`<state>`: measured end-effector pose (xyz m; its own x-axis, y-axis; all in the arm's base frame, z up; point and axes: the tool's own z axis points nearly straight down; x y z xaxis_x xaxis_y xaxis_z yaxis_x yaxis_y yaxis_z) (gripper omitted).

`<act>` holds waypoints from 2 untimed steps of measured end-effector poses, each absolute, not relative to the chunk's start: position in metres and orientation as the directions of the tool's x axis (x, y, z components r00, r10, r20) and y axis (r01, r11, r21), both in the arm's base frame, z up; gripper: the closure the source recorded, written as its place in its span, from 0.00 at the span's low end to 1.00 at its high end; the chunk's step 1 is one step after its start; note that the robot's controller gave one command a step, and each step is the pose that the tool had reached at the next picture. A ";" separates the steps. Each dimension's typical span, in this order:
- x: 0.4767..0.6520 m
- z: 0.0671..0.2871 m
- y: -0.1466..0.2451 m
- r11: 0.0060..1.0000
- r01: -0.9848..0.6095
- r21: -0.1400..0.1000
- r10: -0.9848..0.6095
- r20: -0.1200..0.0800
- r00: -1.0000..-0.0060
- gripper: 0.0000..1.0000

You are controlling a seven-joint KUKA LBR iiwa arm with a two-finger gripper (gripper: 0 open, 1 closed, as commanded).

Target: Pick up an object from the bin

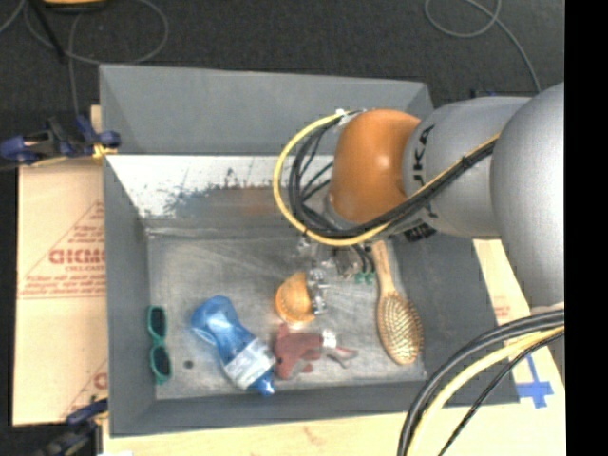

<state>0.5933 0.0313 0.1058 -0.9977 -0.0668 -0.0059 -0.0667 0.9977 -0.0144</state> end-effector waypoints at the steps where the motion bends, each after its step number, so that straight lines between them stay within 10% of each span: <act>1: 0.593 0.108 0.029 0.998 -0.066 -0.007 -0.066 -0.002 -0.998 1.00; 2: 0.593 0.108 0.029 0.998 -0.067 -0.007 -0.067 -0.002 -0.998 1.00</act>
Offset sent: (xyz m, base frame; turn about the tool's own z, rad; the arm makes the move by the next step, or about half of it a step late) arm -0.0034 0.0032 0.0155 -0.0425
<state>0.5934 0.0290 0.1077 -0.9977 -0.0670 -0.0018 -0.0670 0.9977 -0.0074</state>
